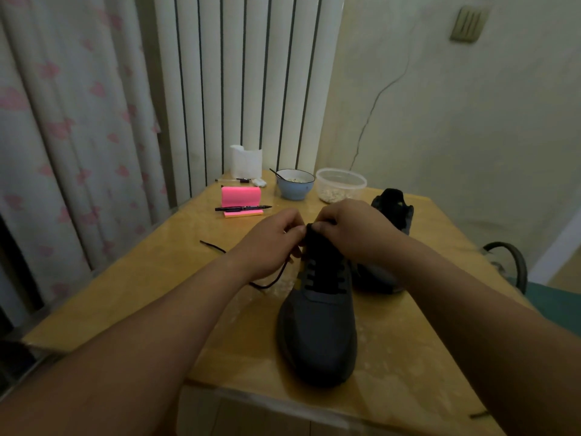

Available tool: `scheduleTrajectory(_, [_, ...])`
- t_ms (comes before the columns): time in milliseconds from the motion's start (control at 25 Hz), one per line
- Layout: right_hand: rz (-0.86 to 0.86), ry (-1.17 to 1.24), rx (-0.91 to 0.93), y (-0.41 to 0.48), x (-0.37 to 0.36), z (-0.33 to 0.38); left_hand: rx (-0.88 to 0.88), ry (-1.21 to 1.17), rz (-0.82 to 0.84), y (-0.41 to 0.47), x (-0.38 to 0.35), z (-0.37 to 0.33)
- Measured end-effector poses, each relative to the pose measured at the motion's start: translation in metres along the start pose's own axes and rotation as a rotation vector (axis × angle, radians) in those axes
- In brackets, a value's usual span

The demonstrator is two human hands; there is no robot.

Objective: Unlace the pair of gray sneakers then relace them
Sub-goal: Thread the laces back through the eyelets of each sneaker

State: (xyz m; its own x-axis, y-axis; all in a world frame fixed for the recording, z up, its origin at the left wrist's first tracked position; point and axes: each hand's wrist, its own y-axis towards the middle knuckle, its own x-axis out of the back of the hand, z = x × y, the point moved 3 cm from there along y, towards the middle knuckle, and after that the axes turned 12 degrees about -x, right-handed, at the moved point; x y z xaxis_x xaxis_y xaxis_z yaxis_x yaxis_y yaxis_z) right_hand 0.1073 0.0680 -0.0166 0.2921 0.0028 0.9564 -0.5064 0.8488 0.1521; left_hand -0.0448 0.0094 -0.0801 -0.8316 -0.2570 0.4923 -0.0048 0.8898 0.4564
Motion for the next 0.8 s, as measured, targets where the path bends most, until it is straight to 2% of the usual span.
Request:
scheduleTrajectory(40, [0.009, 0.059, -0.011, -0.001, 0.006, -0.002, 0.057, -0.128, -0.113, 0.0, 0.002, 0.004])
scheduleTrajectory(80, [0.033, 0.169, -0.04, -0.003, 0.015, -0.006, 0.155, -0.356, -0.278, 0.0, 0.008, 0.011])
scheduleTrajectory(160, [0.129, 0.447, -0.14, -0.008, 0.032, -0.017, 0.304, -0.988, -0.611, 0.001, 0.025, 0.024])
scheduleTrajectory(200, [0.178, 0.549, -0.173, -0.011, 0.037, -0.021, 0.339, -1.183, -0.717, 0.001, 0.034, 0.031])
scheduleTrajectory(240, [0.206, 0.595, -0.171, -0.013, 0.039, -0.022, 0.373, -1.21, -0.75, 0.002, 0.044, 0.039])
scheduleTrajectory(280, [0.19, 0.577, -0.142, -0.013, 0.038, -0.022, 0.406, -1.095, -0.719, 0.004, 0.052, 0.048])
scheduleTrajectory(400, [-0.065, 0.327, 0.044, -0.01, 0.028, -0.004, 0.399, -0.39, -0.492, 0.014, 0.061, 0.066])
scheduleTrajectory(480, [-0.063, 0.119, 0.213, -0.013, 0.013, 0.027, 0.359, -0.143, -0.461, 0.016, 0.066, 0.066])
scheduleTrajectory(600, [0.052, -0.511, 0.448, -0.018, -0.033, 0.067, 0.298, 0.017, -0.459, 0.013, 0.07, 0.062])
scheduleTrajectory(680, [0.063, -0.781, 0.451, -0.02, -0.052, 0.077, 0.308, 0.033, -0.387, 0.007, 0.063, 0.069])
scheduleTrajectory(760, [0.068, -0.78, 0.408, -0.021, -0.054, 0.077, 0.299, 0.043, -0.281, 0.001, 0.049, 0.072])
scheduleTrajectory(800, [0.072, -0.652, 0.369, -0.019, -0.051, 0.076, 0.269, 0.069, -0.258, -0.001, 0.047, 0.069])
